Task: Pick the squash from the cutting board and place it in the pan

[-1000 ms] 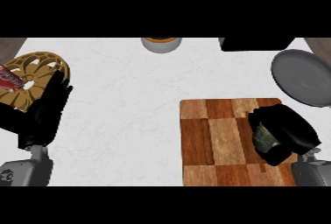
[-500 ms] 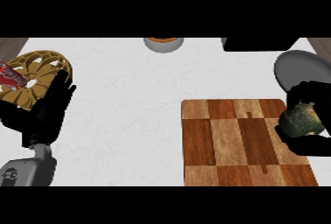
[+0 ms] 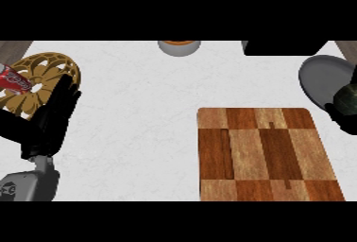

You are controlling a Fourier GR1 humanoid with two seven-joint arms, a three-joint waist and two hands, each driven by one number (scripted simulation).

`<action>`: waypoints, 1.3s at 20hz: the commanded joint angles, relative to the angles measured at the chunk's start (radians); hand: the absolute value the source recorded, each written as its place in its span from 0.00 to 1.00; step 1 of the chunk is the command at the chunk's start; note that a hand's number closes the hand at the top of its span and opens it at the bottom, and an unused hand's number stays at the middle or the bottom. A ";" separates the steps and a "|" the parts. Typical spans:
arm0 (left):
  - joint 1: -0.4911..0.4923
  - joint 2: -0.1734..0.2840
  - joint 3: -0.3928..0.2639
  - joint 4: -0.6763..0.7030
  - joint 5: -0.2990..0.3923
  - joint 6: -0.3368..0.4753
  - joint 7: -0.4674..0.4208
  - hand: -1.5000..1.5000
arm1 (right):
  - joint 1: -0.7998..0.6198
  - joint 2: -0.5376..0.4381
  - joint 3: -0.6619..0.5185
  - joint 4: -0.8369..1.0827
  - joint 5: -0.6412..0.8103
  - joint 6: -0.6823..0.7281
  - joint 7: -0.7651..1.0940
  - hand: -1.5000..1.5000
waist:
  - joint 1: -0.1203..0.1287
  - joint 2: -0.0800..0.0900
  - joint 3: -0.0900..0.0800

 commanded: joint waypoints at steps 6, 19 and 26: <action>-0.043 -0.020 -0.025 -0.047 -0.017 0.025 0.076 0.50 | -0.165 -0.228 -0.217 0.526 -0.094 -0.185 -0.203 1.00 | 0.014 0.005 0.002; -0.049 -0.034 -0.019 0.028 -0.027 -0.008 -0.012 0.50 | -0.340 -0.331 -0.229 1.296 -0.073 -0.556 -0.561 1.00 | 0.041 0.018 0.003; -0.083 -0.039 -0.028 0.021 -0.021 -0.015 0.012 0.50 | -0.380 -0.351 -0.193 1.494 0.006 -0.690 -0.600 1.00 | 0.065 0.031 0.006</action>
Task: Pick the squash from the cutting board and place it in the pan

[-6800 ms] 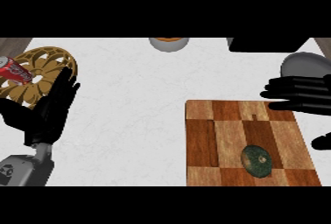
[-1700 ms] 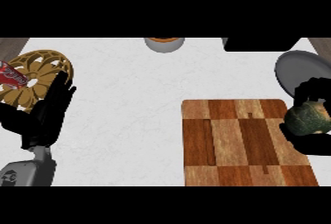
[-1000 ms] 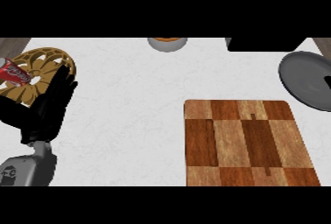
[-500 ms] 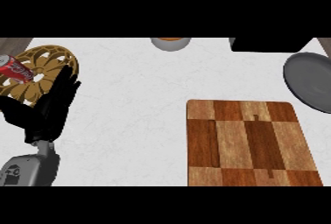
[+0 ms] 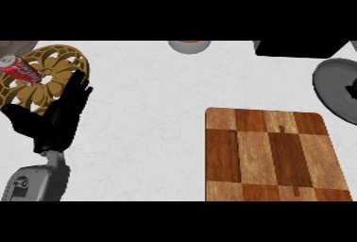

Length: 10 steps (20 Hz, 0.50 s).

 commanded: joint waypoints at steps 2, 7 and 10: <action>-0.003 0.008 0.005 0.018 0.016 -0.029 -0.007 0.50 | -0.046 -0.016 0.005 0.161 0.045 -0.044 0.086 1.00 | 0.022 0.010 0.001; -0.017 -0.024 -0.028 -0.012 -0.010 0.005 0.011 0.50 | -0.055 -0.014 -0.018 0.256 0.028 0.004 0.152 0.00 | 0.020 0.008 0.002; -0.008 0.020 0.010 -0.014 0.012 -0.027 0.007 0.50 | -0.064 -0.047 -0.021 0.287 0.021 0.073 0.114 0.00 | 0.019 0.006 0.002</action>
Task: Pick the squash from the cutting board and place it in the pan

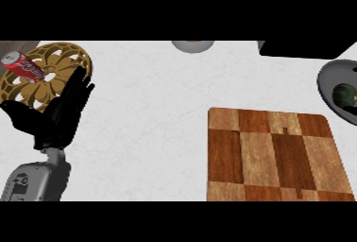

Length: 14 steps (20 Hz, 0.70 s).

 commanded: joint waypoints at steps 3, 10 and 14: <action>0.017 -0.016 0.005 0.013 -0.005 0.011 -0.031 0.50 | 0.005 -0.053 -0.067 0.053 -0.074 0.081 -0.131 0.00 | -0.014 -0.001 0.001; 0.002 0.011 0.026 -0.006 0.003 0.007 0.003 0.50 | -0.014 -0.122 -0.248 0.109 -0.261 0.260 -0.159 0.00 | -0.028 -0.004 0.002; 0.014 -0.002 0.027 0.017 0.002 0.010 -0.016 0.50 | 0.013 -0.233 -0.319 0.143 -0.335 0.440 -0.161 0.00 | -0.040 -0.002 0.003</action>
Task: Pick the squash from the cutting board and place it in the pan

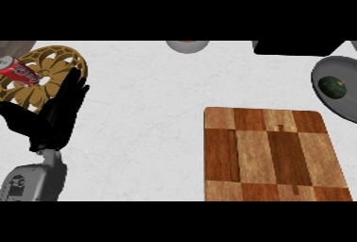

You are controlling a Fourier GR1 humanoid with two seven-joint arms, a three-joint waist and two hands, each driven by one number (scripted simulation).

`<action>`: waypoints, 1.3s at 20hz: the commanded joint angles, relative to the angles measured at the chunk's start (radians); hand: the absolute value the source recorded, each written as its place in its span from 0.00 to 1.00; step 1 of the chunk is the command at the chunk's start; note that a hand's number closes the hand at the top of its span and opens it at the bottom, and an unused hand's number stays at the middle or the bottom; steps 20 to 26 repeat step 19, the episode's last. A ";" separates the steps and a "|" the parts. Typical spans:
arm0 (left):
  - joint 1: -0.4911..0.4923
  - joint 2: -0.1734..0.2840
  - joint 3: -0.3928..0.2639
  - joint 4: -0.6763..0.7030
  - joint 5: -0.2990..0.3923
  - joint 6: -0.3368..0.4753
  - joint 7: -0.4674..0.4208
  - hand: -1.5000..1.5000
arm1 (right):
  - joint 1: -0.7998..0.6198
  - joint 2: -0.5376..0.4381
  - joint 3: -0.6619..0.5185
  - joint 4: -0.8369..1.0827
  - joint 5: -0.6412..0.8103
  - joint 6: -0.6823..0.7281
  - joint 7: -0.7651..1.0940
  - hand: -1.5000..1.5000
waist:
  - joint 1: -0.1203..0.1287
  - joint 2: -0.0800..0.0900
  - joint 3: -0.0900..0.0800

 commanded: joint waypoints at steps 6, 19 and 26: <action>0.033 -0.029 -0.009 -0.023 -0.008 0.022 -0.015 0.50 | 0.123 -0.169 -0.124 0.058 -0.136 0.375 -0.088 0.00 | -0.019 -0.006 0.004; 0.049 -0.018 -0.013 -0.038 -0.013 0.011 -0.006 0.50 | 0.277 -0.159 -0.110 -0.013 -0.163 0.450 -0.174 0.00 | -0.023 -0.013 0.004; 0.049 -0.018 -0.013 -0.038 -0.013 0.011 -0.006 0.50 | 0.277 -0.159 -0.110 -0.013 -0.163 0.450 -0.174 0.00 | -0.023 -0.013 0.004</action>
